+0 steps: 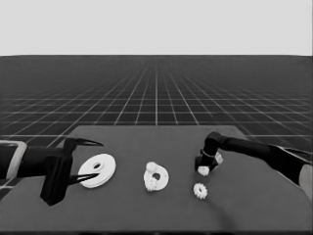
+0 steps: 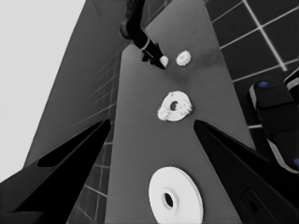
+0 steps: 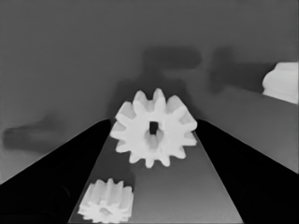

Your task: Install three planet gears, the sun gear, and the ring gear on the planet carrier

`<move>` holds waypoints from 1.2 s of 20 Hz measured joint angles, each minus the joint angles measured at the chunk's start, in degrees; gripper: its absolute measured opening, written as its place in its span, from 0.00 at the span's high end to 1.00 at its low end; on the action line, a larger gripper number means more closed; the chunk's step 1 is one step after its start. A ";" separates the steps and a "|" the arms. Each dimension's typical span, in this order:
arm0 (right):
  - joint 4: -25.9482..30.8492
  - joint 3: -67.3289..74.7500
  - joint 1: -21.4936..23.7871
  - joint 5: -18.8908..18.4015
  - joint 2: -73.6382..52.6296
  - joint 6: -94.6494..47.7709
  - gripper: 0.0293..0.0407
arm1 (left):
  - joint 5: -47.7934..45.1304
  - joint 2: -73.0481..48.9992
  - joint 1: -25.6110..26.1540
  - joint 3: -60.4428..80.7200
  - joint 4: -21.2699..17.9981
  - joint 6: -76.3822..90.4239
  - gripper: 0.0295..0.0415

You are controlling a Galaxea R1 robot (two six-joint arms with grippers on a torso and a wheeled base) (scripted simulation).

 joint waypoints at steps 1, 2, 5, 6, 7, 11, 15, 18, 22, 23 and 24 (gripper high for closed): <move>-0.01 -0.03 -0.01 0.02 0.01 -0.01 0.51 | 0.00 0.00 0.00 0.00 0.00 0.00 0.25; -0.02 -0.04 -0.02 0.03 0.02 -0.01 0.82 | 0.00 0.00 0.00 0.00 0.00 0.00 0.25; -0.03 -0.06 -0.01 0.04 0.02 -0.02 0.83 | 0.00 0.00 0.00 0.00 0.00 0.00 0.25; -0.03 -0.06 -0.01 0.04 0.02 -0.02 0.83 | 0.00 0.00 0.00 0.00 0.00 0.00 0.25; -0.03 -0.06 -0.01 0.04 0.02 -0.02 0.83 | 0.00 0.00 0.00 0.00 0.00 0.00 0.25; 2.48 4.86 3.40 -3.33 -2.11 1.99 0.83 | 0.00 0.00 0.00 0.00 0.00 0.00 0.25; 6.86 8.18 9.84 -7.13 -3.63 3.23 0.83 | 0.00 0.00 0.00 0.00 0.00 0.00 0.25; 7.38 8.27 10.44 -7.51 -3.67 3.24 0.83 | 0.00 0.00 0.00 0.00 0.00 0.00 0.25; 5.35 14.24 10.12 -10.24 9.34 23.30 0.83 | 0.00 0.00 0.00 0.00 0.00 0.00 0.25; 5.22 12.46 10.01 -10.69 14.71 25.96 0.83 | 0.00 0.00 0.00 0.00 0.00 0.00 0.25; 5.18 10.62 9.96 -10.88 17.94 27.00 0.83 | 0.00 0.00 0.00 0.00 0.00 0.00 0.25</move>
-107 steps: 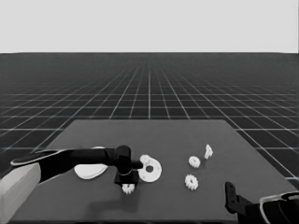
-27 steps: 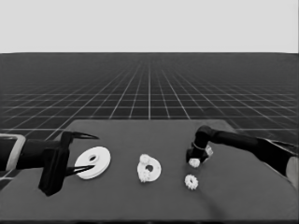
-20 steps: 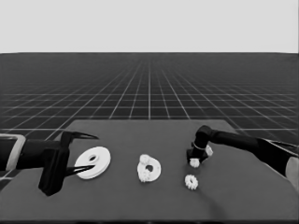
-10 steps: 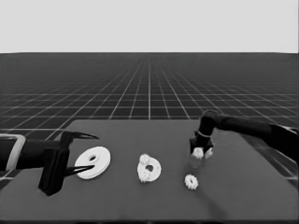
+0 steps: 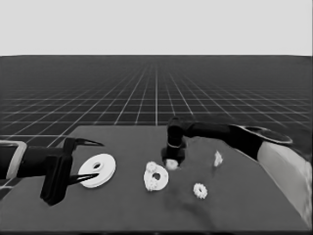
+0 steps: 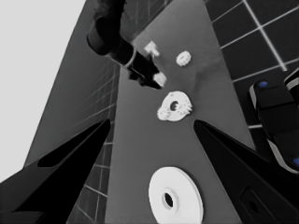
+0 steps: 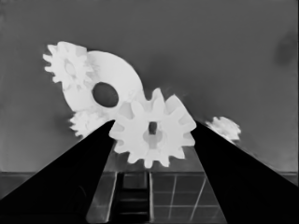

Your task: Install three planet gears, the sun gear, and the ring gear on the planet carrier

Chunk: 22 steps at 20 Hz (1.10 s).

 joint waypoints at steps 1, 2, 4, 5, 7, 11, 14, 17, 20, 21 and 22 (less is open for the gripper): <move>-0.01 -1.35 -0.03 -0.09 1.87 0.43 0.83 | 0.00 0.00 0.00 0.00 0.00 0.00 0.25; -0.02 -2.24 -0.04 -0.13 2.93 0.62 0.83 | 0.00 0.00 0.00 0.00 0.00 0.00 0.25; -0.03 -3.14 -0.06 -0.17 3.88 0.75 0.83 | 0.00 0.00 0.00 0.00 0.00 0.00 0.25; -0.03 -3.34 -0.06 -0.18 4.08 0.78 0.83 | 0.00 0.00 0.00 0.00 0.00 0.00 0.25; -3.57 -5.25 -3.45 0.87 4.73 -0.29 0.83 | 0.00 0.00 0.00 0.00 0.00 0.00 0.25; -7.74 -8.95 -8.33 2.76 5.82 -2.36 0.83 | 0.00 0.00 0.00 0.00 0.00 0.00 0.25; -8.17 -9.42 -8.72 3.01 5.96 -2.61 0.83 | 0.00 0.00 0.00 0.00 0.00 0.00 0.25; -8.26 -9.51 -8.83 3.06 5.99 -2.65 0.55 | 0.00 0.00 0.00 0.00 0.00 0.00 0.25; -8.27 -9.52 -8.84 3.08 5.99 -2.66 0.20 | 0.00 0.00 0.00 0.00 0.00 0.00 0.25; -8.28 -9.53 -8.84 3.08 5.99 -2.66 0.20 | 0.00 0.00 0.00 0.00 0.00 0.00 0.25; -8.28 -9.53 -8.84 3.08 5.99 -2.66 0.19 | 0.00 0.00 0.00 0.00 0.00 0.00 0.25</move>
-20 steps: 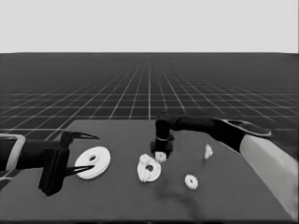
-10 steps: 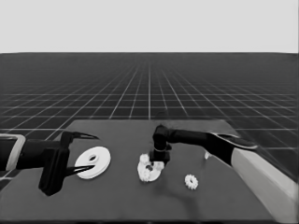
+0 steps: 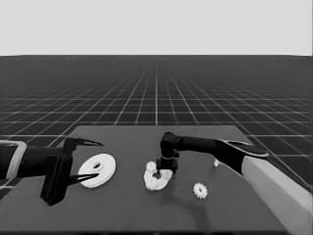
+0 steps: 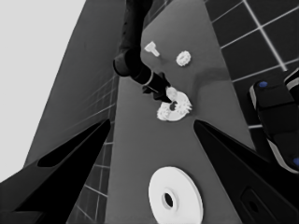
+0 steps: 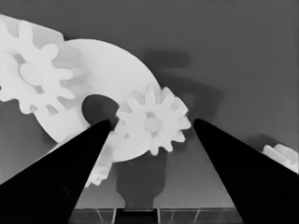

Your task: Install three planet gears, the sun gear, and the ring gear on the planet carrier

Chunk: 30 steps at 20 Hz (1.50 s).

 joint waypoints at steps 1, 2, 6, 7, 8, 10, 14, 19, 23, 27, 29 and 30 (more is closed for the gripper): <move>0.00 0.00 0.00 0.00 0.00 0.00 0.19 | 0.00 0.00 0.00 0.00 0.00 0.00 0.25; 0.00 0.00 0.00 0.00 0.00 0.00 0.19 | 0.00 0.00 0.00 0.00 0.00 0.00 0.25; 5.09 4.75 5.49 -2.47 -1.39 2.77 0.19 | 0.00 0.00 0.00 0.00 0.00 0.00 0.25; 6.36 5.36 6.92 -2.83 -1.54 3.15 0.19 | 0.00 0.00 0.00 0.00 0.00 0.00 0.25; 7.13 5.64 7.74 -3.02 -1.60 3.32 0.19 | 0.00 0.00 0.00 0.00 0.00 0.00 0.25; 7.86 5.83 8.45 -3.18 -1.64 3.44 0.19 | 0.00 0.00 0.00 0.00 0.00 0.00 0.25; 8.20 5.88 8.75 -3.25 -1.65 3.47 0.19 | 0.00 0.00 0.00 0.00 0.00 0.00 0.25; 7.58 36.52 8.31 -3.55 -30.11 5.71 0.19 | 0.00 0.00 0.00 0.00 0.00 0.00 0.25; 7.60 37.49 8.33 -3.35 -31.98 4.74 0.19 | 0.00 0.00 0.00 0.00 0.00 0.00 0.25; -2.80 32.52 -2.59 -0.01 -30.52 1.99 0.19 | 0.00 0.00 0.00 0.00 0.00 0.00 0.25; -4.28 31.09 -4.24 0.82 -30.03 1.31 0.19 | 0.00 0.00 0.00 0.00 0.00 0.00 0.25; -4.60 30.76 -4.57 1.01 -29.92 1.16 0.19 | 0.00 0.00 0.00 0.00 0.00 0.00 0.25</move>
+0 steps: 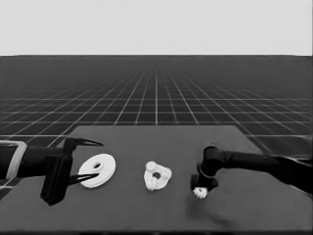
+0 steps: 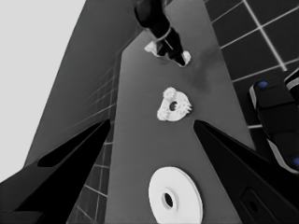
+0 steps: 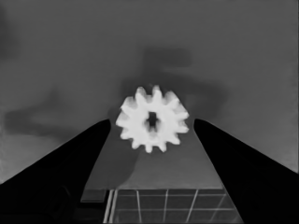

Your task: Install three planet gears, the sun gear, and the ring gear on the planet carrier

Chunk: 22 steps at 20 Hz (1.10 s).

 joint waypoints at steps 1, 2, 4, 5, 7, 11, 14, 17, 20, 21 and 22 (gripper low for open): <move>-0.18 -0.19 -0.19 0.11 0.07 -0.09 0.19 | 0.00 0.00 0.00 0.00 0.00 0.00 0.25; -0.29 -0.30 -0.30 0.18 0.10 -0.14 0.19 | 0.00 0.00 0.00 0.00 0.00 0.00 0.25; -0.39 -0.40 -0.39 0.24 0.14 -0.18 0.19 | 0.00 0.00 0.00 0.00 0.00 0.00 0.25; -0.42 -0.42 -0.41 0.26 0.14 -0.19 0.51 | 0.00 0.00 0.00 0.00 0.00 0.00 0.25; -0.44 -0.44 -0.41 0.26 0.14 -0.20 0.85 | 0.00 0.00 0.00 0.00 0.00 0.00 0.25; -0.45 -0.45 -0.41 0.26 0.14 -0.21 0.85 | 0.00 0.00 0.00 0.00 0.00 0.00 0.25; -0.45 -0.44 -0.42 0.26 0.15 -0.21 0.85 | 0.00 0.00 0.00 0.00 0.00 0.00 0.25; 9.21 6.30 9.86 -3.75 -2.12 3.12 0.85 | 0.00 0.00 0.00 0.00 0.00 0.00 0.25; 11.58 6.81 12.33 -4.23 -2.27 3.41 0.85 | 0.00 0.00 0.00 0.00 0.00 0.00 0.25; 11.83 6.84 12.58 -4.28 -2.28 3.43 0.85 | 0.00 0.00 0.00 0.00 0.00 0.00 0.25; 11.98 6.85 12.72 -4.31 -2.29 3.44 0.85 | 0.00 0.00 0.00 0.00 0.00 0.00 0.25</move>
